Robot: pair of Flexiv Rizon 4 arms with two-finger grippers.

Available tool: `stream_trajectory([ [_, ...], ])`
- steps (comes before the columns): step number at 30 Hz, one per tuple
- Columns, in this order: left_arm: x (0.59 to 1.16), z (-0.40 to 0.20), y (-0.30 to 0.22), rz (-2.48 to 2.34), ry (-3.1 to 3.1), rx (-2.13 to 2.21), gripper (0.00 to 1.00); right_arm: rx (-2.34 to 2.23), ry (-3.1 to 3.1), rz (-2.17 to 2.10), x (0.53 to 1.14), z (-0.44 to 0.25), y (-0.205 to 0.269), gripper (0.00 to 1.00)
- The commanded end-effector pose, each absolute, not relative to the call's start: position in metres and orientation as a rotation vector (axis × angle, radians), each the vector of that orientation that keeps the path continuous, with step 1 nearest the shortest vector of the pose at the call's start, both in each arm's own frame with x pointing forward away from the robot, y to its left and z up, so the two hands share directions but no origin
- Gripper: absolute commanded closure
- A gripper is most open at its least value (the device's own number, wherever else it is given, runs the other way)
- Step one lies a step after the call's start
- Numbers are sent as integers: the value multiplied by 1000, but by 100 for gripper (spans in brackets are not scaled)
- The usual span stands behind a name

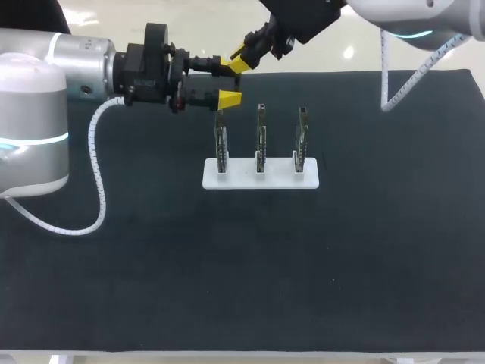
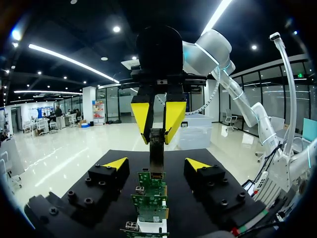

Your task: Pick up the optical module with the left hand, and insert it into the network port with the right hand.

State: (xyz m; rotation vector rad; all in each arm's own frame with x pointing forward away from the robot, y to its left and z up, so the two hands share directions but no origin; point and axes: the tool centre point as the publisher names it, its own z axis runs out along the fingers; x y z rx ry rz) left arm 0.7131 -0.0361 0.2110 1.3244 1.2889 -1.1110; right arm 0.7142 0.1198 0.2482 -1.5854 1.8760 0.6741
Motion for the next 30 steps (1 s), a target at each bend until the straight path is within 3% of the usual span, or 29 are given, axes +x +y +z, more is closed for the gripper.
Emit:
stream_trajectory([
  [1,715,212,-29,-1076,1326,1346,0,-1583,1876,671,713,248,120,100],
  [30,712,222,91,-925,1581,1694,0,-1603,1871,672,710,250,107,100],
])
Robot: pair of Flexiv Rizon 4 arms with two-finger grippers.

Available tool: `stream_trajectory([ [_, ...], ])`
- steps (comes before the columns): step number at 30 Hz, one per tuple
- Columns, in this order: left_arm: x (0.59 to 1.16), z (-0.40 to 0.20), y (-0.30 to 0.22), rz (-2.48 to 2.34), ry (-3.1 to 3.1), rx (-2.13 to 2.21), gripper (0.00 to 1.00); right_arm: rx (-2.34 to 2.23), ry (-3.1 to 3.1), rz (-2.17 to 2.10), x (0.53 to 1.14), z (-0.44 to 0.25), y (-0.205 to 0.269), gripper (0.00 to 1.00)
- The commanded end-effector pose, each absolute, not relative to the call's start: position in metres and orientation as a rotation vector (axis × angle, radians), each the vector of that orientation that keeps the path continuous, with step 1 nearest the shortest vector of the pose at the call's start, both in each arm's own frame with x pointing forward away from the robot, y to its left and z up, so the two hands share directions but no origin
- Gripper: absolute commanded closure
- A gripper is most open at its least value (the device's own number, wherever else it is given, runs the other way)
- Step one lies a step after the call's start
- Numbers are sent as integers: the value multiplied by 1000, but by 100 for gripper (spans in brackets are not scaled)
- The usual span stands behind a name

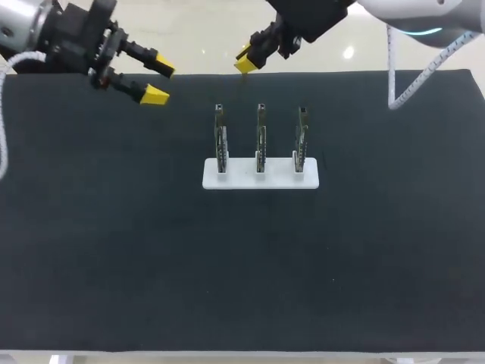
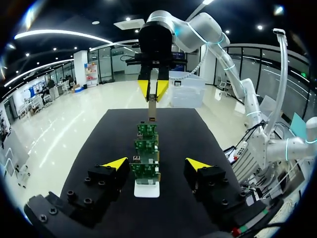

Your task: Pick up the optical module with the left hand, and insert it into the network port with the right hand.

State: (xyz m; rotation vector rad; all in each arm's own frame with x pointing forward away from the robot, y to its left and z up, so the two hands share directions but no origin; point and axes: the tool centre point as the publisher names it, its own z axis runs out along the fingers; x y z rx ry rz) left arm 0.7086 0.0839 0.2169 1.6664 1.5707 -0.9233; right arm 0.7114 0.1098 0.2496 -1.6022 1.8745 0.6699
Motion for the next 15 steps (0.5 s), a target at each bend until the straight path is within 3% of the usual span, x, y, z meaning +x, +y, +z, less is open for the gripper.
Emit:
stream_trajectory([
  [1,712,222,93,-924,1579,1694,0,-1603,1871,673,710,250,107,100],
  [15,711,221,97,-938,1587,1720,0,-1635,1887,652,716,249,95,100],
])
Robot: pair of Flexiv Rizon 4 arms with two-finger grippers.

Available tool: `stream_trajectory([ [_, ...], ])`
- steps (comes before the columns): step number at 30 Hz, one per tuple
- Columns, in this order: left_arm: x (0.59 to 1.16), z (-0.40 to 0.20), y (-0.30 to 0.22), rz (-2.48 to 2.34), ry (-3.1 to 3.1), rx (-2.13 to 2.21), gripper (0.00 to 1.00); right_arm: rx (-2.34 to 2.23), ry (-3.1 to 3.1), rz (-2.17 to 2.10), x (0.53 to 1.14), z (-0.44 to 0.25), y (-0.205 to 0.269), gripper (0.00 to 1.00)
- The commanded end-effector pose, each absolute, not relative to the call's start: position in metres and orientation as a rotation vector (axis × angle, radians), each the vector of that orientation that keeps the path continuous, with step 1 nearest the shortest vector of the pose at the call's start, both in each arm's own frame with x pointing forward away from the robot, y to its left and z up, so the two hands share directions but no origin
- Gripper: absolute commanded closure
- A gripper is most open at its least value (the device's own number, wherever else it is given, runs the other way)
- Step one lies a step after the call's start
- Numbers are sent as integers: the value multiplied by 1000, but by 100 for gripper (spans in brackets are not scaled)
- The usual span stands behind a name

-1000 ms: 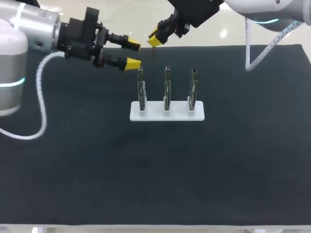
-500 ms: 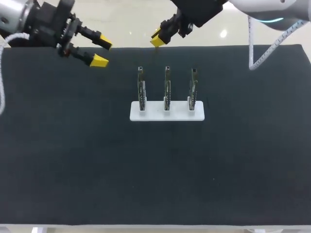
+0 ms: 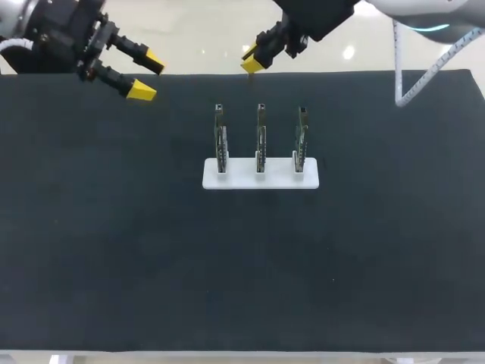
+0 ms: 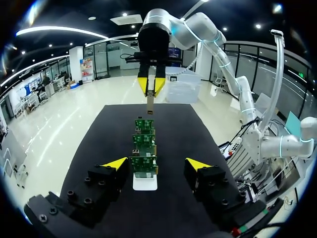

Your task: Pick up the optical module with the left hand, and insert it into the network port with the right hand.

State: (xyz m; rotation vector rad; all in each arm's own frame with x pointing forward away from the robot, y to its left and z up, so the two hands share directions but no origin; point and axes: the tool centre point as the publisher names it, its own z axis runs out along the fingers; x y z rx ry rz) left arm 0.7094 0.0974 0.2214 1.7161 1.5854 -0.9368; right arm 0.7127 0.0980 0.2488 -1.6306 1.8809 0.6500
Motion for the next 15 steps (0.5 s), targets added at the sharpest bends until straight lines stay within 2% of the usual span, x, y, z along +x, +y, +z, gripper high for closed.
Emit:
stream_trajectory([
  [1,711,221,97,-938,1587,1720,0,-1640,1892,648,717,248,94,100],
  [15,711,221,97,-938,1587,1720,0,-1715,1889,642,733,229,52,100],
])
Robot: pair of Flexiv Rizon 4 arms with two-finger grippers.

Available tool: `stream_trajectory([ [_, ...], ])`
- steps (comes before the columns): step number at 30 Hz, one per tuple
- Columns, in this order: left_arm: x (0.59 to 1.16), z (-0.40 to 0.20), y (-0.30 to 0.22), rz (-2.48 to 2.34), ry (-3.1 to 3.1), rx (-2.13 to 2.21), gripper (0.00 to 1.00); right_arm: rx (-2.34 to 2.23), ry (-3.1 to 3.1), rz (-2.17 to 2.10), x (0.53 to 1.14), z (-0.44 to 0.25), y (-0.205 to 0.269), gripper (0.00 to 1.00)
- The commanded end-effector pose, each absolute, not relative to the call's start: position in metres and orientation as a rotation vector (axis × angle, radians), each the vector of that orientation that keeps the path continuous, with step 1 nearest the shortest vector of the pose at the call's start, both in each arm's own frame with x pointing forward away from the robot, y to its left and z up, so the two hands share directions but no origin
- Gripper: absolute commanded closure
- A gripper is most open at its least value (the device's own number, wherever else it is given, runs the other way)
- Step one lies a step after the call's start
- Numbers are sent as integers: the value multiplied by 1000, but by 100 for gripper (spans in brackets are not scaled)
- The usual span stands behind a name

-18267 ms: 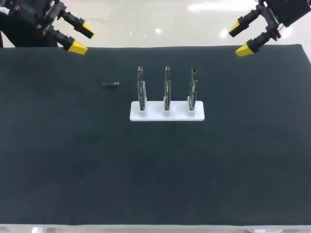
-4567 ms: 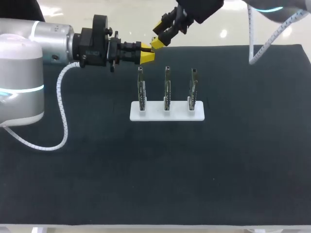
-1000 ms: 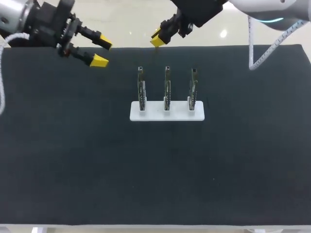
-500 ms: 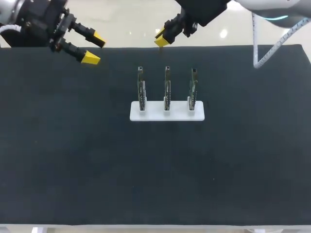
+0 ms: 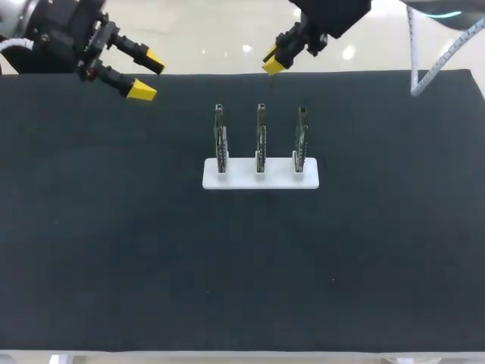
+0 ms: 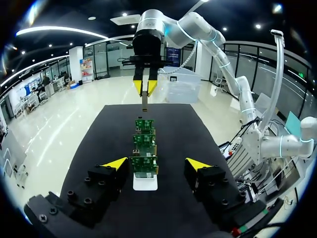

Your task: Pick up the optical module with the left hand, and insert it into the network port with the right hand.

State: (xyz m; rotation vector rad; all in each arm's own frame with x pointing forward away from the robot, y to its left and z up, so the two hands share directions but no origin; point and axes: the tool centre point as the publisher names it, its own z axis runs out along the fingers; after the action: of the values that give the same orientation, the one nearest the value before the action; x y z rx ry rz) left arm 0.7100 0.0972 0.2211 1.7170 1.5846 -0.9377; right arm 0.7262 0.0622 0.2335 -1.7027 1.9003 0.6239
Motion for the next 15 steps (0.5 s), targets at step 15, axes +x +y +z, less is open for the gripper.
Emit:
stream_trajectory([
  [15,711,221,97,-938,1587,1720,0,-1770,1899,629,743,202,20,100],
])
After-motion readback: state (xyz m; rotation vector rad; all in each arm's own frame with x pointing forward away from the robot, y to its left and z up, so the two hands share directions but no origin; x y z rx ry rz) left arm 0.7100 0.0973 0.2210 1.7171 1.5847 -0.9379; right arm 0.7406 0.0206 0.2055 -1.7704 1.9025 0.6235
